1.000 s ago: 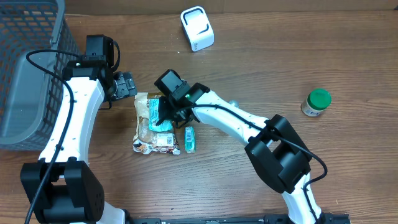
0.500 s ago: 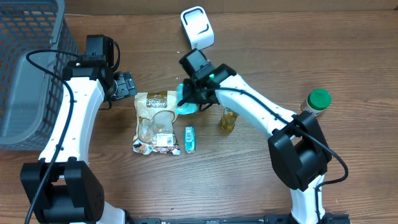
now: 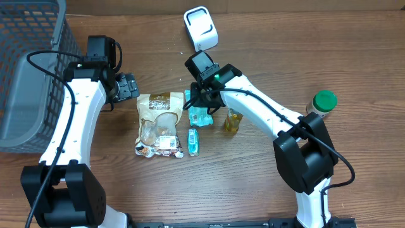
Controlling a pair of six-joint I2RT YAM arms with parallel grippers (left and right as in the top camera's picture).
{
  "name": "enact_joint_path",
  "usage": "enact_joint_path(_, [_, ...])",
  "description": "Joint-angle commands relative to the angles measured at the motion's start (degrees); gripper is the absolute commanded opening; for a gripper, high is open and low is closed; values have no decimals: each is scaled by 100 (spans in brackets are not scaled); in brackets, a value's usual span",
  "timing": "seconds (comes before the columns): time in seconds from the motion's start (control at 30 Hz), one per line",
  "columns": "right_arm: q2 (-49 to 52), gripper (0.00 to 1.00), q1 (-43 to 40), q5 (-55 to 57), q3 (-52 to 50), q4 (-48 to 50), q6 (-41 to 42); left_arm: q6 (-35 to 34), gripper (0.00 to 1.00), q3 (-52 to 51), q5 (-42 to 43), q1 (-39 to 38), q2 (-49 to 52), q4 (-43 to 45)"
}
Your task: Scan the item barcode
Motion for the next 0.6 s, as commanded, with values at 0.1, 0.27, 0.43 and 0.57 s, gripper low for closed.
enact_joint_path(0.1, [-177,25,46,90,153,-146,-35,107,99,83,-15,-7,-24,13])
enact_joint_path(0.27, [-177,30,48,83,155,-232,-74,107,100,83,-15,-7,-24,13])
enact_joint_path(0.43, [-175,30,52,61,153,-234,-457,107,100,83,-15,-7,-24,11])
enact_joint_path(0.57, [-129,30,116,63,153,-221,-684,107,100,83,-15,-7,-24,11])
